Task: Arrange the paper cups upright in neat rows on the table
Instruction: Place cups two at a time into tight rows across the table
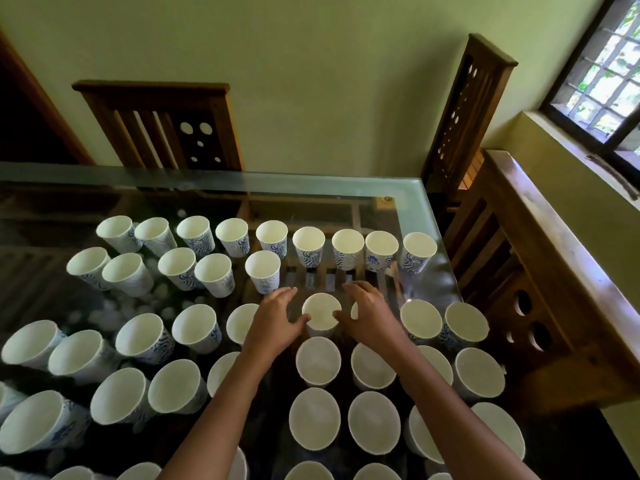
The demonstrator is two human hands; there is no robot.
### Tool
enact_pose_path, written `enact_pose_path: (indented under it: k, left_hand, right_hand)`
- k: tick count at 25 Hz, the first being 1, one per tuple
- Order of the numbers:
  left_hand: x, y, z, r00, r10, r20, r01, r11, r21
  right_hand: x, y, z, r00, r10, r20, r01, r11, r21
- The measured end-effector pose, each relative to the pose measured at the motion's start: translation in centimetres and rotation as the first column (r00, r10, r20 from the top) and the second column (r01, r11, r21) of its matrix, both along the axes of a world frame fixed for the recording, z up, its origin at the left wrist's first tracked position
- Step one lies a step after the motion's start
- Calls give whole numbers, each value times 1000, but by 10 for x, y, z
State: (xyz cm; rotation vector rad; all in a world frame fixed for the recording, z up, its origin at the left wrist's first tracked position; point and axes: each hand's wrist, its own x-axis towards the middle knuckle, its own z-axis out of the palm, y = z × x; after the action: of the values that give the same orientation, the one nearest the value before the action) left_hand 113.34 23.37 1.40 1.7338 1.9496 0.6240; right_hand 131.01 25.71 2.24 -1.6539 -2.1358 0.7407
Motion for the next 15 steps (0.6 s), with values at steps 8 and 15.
enact_pose_path:
  k: [8, 15]
  left_hand:
    - [28, 74, 13, 997, -82, 12, 81, 995, 58]
    - [86, 150, 3, 969, -237, -70, 240, 969, 49]
  right_hand:
    - [31, 62, 4, 993, -118, -1, 118, 991, 66]
    - [110, 125, -1, 962, -261, 87, 252, 962, 102]
